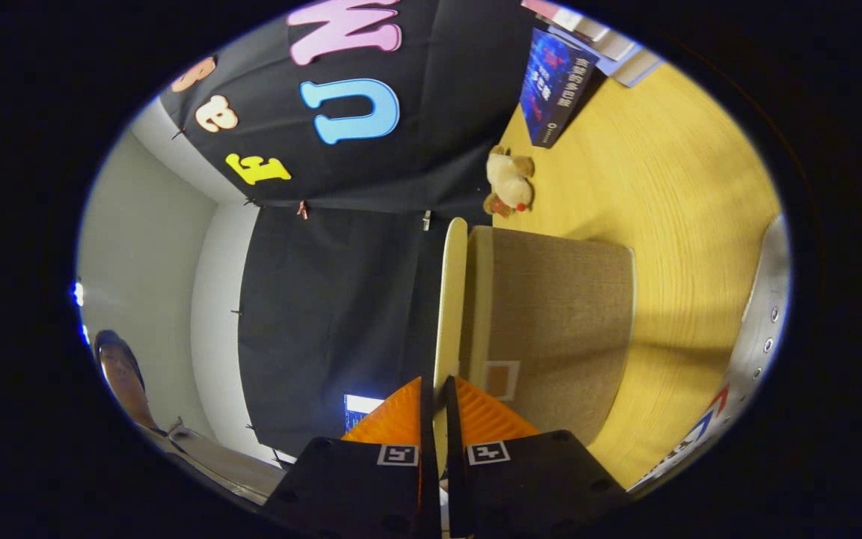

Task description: Open the storage box then place both shoes into the box .Put the left shoe in first, then the right shoe, with the right side of both shoes facing outward in a uniform manner.

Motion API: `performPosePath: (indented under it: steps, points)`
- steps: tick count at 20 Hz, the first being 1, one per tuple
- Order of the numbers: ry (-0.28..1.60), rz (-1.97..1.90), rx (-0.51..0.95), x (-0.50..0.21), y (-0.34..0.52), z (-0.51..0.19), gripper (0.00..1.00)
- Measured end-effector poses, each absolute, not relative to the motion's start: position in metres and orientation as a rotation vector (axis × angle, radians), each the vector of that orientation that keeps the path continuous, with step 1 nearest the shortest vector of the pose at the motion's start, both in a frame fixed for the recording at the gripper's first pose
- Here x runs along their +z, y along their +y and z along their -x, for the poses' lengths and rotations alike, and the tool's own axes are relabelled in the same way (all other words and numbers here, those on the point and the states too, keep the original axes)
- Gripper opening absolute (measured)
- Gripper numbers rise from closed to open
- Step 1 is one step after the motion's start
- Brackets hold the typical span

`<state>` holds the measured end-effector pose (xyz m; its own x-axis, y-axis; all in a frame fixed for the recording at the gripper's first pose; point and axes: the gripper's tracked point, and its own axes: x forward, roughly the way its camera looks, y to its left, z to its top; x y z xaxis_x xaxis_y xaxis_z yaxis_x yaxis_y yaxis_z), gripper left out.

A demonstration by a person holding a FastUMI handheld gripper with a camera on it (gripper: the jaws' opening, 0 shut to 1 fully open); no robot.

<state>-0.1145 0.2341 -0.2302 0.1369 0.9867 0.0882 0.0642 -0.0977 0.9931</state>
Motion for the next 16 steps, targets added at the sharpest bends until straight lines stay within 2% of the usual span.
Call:
performPosePath:
  steps: [6, 16]
  points:
    - [0.994, -1.388, 1.227, -0.154, 0.256, 0.107, 0.09]
    - [0.875, -1.146, 1.217, -0.065, 0.36, 0.099, 0.1]
